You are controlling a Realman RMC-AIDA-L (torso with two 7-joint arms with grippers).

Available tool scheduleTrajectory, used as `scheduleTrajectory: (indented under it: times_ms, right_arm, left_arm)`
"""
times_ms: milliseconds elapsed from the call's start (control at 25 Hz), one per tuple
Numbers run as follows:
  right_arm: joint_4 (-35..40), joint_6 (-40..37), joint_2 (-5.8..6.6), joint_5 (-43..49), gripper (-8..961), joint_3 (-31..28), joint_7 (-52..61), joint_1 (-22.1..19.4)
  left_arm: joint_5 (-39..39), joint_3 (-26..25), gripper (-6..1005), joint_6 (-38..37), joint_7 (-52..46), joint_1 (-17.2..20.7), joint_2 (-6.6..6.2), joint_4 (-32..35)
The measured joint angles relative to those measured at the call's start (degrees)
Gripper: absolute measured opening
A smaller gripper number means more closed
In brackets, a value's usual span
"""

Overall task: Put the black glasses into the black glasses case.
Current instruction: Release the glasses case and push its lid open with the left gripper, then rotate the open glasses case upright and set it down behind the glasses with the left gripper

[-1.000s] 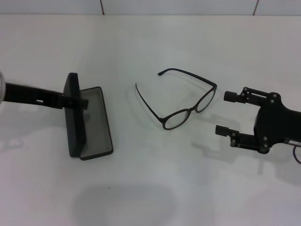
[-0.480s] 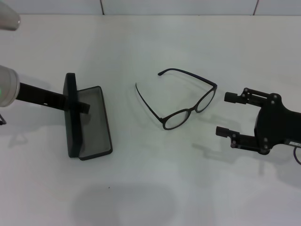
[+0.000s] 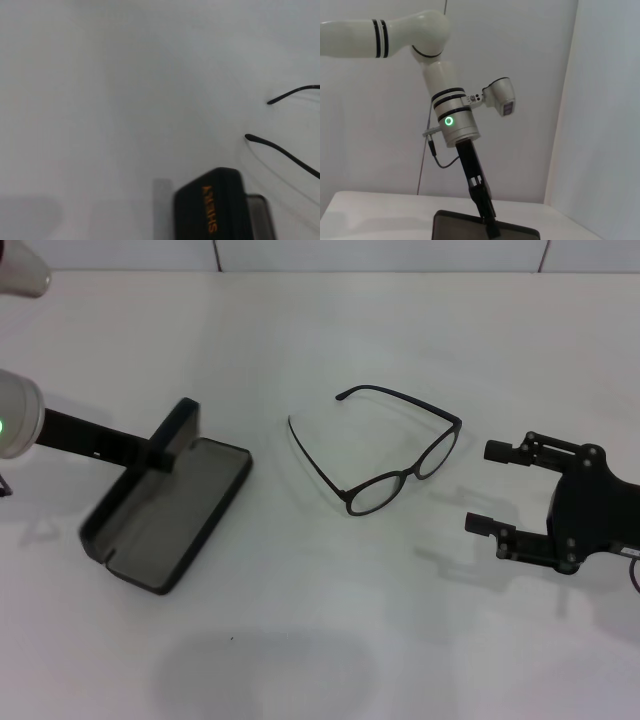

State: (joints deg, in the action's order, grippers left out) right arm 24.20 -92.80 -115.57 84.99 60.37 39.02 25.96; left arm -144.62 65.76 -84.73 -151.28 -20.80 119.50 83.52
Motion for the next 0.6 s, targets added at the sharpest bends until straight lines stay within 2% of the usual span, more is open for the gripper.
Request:
scheduleTrajectory:
  times_ms: [80, 600]
  right_arm:
    - [-0.21, -0.21, 0.00, 0.00, 648, -0.04, -0.61, -0.05]
    - [0.22, -1.98, -0.20, -0.59, 638, -0.14, -1.76, -1.28]
  left_arm:
    - [-0.13, 0.30, 421, -0.24, 0.61, -0.48, -0.09, 0.22]
    - [-9.55, 6.75, 225, -1.19, 3.94, -7.38, 0.02, 3.48]
